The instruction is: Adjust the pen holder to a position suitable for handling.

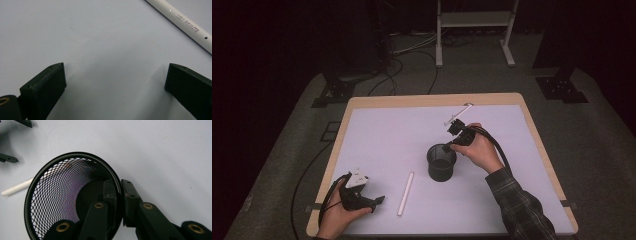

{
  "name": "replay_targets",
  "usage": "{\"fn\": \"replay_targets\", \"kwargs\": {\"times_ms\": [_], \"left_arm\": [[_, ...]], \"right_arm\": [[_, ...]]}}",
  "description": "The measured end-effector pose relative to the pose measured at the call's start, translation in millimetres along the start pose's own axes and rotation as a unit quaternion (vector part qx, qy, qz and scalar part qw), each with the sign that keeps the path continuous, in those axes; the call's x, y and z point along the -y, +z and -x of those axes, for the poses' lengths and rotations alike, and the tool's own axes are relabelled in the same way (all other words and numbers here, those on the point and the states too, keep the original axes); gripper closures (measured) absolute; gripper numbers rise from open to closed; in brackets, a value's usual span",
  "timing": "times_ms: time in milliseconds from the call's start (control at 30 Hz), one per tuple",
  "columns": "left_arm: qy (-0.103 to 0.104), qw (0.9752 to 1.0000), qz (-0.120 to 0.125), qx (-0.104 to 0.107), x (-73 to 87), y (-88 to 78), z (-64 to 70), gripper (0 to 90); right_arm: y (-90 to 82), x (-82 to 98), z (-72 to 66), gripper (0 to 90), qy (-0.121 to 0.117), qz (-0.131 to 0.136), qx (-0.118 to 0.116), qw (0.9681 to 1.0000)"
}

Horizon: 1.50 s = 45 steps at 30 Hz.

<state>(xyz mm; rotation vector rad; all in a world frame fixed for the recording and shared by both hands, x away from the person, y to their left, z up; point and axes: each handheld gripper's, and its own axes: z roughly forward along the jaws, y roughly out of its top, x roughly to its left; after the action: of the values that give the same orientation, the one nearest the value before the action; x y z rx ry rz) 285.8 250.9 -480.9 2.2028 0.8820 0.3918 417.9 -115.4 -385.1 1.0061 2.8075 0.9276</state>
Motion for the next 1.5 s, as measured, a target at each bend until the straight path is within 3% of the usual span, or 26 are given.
{"fn": "replay_targets", "kwargs": {"times_ms": [267, 867, 1500], "left_arm": [[0.001, 1.0000, -0.001, 0.000, 0.0, -0.1, -0.1, 2.5], [-0.001, 1.0000, 0.001, 0.000, 0.0, 0.1, 0.2, 2.6], [0.001, 1.0000, -0.001, 0.000, 0.0, -0.2, 0.0, 2.6]], "right_arm": [[-2.2, 0.2, 1.2, 77.4, 0.002, 0.009, 0.001, 1.0000], [-39.9, 11.1, -0.3, 47.8, -0.016, 0.063, 0.027, 0.9975], [-71.6, 56.7, 22.8, 34.8, 0.014, 0.116, 0.059, 0.9914]]}}
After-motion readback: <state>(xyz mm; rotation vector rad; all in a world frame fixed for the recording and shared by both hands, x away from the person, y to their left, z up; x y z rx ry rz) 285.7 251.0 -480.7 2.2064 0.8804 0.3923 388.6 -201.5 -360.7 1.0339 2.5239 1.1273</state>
